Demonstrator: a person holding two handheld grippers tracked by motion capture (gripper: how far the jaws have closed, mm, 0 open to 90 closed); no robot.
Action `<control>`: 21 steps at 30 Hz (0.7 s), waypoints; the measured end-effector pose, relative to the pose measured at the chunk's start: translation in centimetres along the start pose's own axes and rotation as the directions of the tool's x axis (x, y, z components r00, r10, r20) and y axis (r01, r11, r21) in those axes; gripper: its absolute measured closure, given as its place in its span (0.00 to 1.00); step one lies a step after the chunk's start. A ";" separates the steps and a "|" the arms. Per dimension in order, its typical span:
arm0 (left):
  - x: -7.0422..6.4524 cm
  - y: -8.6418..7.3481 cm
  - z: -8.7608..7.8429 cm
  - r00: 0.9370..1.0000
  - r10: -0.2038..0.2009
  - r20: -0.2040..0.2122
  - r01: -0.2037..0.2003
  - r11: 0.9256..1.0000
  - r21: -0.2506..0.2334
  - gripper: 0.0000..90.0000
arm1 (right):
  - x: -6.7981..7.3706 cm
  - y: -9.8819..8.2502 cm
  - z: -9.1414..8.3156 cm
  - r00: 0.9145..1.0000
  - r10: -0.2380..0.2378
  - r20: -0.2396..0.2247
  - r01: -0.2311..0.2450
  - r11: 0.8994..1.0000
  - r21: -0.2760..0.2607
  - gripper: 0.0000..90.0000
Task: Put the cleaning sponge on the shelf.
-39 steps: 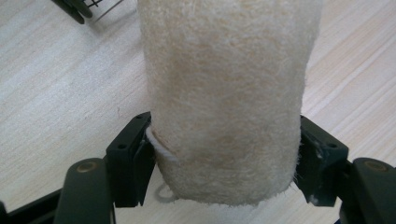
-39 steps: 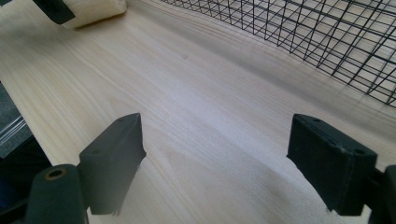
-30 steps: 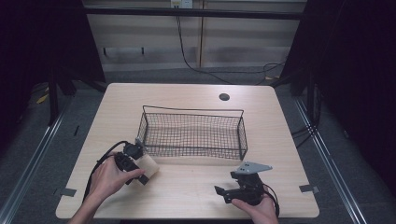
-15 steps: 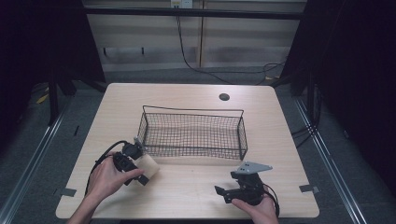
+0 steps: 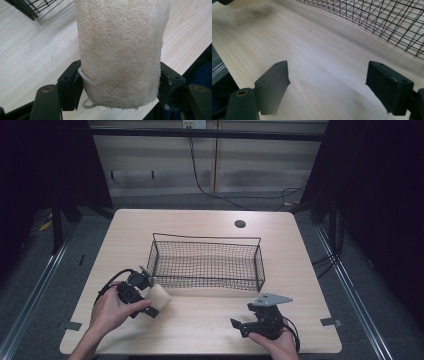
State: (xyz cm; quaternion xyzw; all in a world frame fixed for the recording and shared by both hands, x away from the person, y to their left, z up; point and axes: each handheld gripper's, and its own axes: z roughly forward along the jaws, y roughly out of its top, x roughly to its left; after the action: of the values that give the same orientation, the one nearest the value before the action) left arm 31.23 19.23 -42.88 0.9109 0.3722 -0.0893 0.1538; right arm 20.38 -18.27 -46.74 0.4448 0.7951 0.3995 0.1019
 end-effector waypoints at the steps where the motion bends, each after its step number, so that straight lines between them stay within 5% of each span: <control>1: 0.0 0.0 0.0 1.000 0.000 0.000 0.000 1.000 0.000 0.35 | 0.0 0.0 0.0 1.000 0.001 0.000 -0.001 1.000 0.001 0.20; 9: -0.3 -0.4 -0.7 1.000 0.004 0.023 -0.003 1.000 -0.017 0.35 | 0.0 0.0 0.0 1.000 -0.003 -0.003 0.003 1.000 0.001 0.20; 21: -1.1 -1.0 -3.9 0.999 0.035 0.020 -0.033 0.996 -0.083 0.36 | 0.1 0.0 0.0 1.000 0.001 -0.008 -0.001 1.000 0.002 0.20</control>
State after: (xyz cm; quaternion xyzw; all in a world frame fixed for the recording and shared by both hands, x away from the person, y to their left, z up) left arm 29.95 20.53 -39.10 0.9090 0.3584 -0.0810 0.1969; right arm 20.36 -18.21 -46.75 0.4437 0.7956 0.4007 0.0982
